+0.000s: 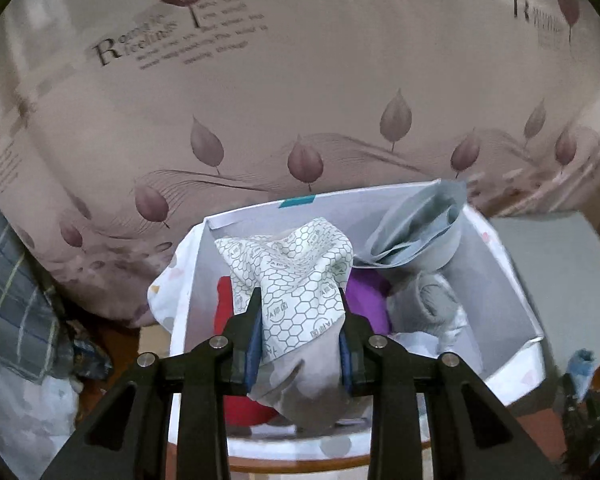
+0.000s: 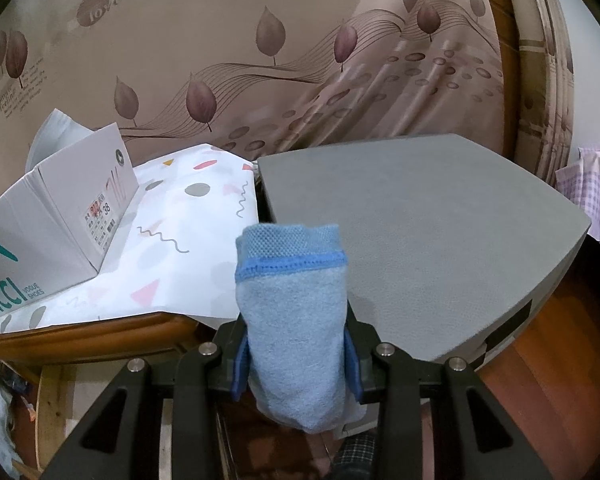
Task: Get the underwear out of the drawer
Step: 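Lower the hexagon-patterned cloth into the box and open the left gripper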
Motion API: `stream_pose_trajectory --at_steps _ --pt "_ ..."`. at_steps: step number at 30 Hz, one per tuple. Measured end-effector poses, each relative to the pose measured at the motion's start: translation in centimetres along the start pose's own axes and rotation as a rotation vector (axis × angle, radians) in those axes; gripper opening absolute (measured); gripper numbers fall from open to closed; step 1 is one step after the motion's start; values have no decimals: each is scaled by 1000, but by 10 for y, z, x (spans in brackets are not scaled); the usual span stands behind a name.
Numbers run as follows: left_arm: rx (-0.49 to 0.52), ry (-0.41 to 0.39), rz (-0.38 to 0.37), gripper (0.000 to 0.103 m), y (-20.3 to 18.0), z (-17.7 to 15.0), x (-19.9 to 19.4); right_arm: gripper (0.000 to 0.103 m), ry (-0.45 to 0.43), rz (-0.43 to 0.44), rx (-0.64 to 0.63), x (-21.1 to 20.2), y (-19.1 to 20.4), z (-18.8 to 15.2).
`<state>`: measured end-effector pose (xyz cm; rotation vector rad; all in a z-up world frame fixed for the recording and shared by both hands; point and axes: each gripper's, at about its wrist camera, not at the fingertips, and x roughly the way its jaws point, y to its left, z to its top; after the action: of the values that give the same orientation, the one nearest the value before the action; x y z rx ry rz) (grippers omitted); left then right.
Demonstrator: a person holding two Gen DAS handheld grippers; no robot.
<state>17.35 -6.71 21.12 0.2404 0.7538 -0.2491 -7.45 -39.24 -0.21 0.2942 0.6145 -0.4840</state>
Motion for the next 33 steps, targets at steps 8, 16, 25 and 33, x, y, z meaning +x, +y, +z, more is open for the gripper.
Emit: stream_pose_trajectory --at_steps 8,16,25,33 --pt "-19 50 32 29 3 -3 40 38 -4 6 7 0 1 1" --pt "-35 66 20 42 3 -7 53 38 -3 8 5 1 2 1" --pt "13 24 23 61 -6 -9 43 38 -4 8 -2 0 3 1" --pt "20 -72 21 75 -8 -5 10 38 -9 13 -12 -1 5 0"
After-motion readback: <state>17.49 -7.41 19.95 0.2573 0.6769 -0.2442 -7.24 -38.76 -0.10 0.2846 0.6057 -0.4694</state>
